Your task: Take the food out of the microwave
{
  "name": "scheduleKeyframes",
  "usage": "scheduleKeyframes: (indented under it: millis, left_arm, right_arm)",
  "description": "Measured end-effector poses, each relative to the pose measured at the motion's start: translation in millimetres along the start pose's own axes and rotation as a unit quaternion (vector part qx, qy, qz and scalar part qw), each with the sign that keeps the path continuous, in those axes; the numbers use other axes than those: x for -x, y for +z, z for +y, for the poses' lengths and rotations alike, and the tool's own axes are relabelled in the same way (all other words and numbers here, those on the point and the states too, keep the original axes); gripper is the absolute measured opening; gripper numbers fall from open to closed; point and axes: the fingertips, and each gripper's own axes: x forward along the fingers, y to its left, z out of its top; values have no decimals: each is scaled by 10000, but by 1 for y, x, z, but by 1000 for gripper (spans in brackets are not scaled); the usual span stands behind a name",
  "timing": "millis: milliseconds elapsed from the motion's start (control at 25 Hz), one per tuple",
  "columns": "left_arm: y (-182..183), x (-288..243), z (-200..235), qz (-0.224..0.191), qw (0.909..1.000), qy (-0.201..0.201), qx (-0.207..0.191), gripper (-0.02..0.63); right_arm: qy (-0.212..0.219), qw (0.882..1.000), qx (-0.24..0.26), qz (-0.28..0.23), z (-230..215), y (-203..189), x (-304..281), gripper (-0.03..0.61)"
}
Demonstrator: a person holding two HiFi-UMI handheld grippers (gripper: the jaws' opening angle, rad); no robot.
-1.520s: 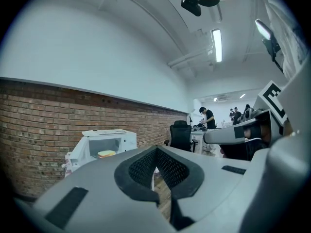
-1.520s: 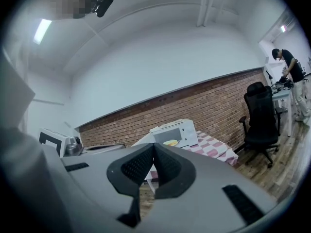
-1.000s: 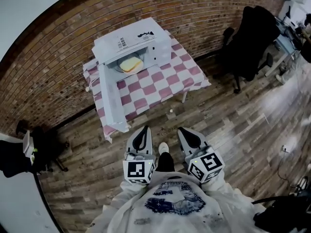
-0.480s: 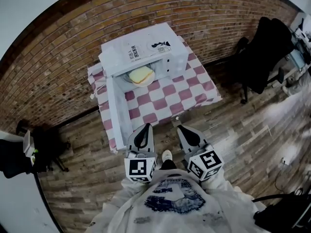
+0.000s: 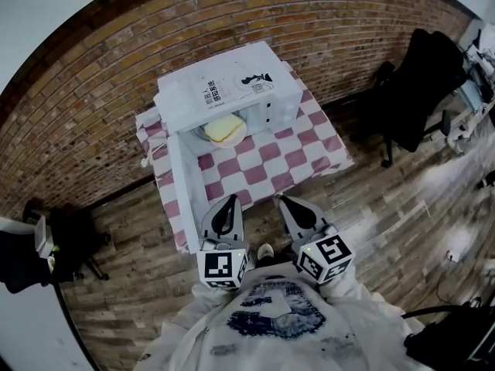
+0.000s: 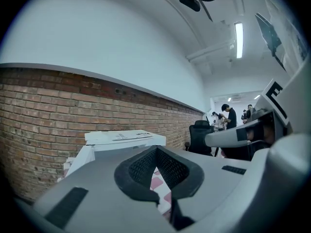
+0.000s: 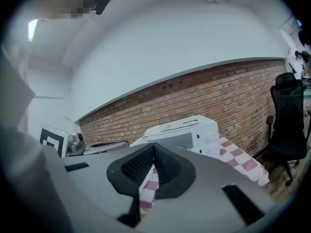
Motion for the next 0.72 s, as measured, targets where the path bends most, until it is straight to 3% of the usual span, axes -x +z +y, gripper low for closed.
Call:
scheduleKeyframes:
  millis: [400, 720]
  left_arm:
    - [4, -15, 8, -65, 9999, 62, 68, 8]
    - [9, -39, 24, -44, 9994, 329, 113, 8]
  right_arm:
    - [105, 9999, 101, -41, -5, 10, -18, 14]
    - [389, 9991, 141, 24, -16, 22, -50, 14]
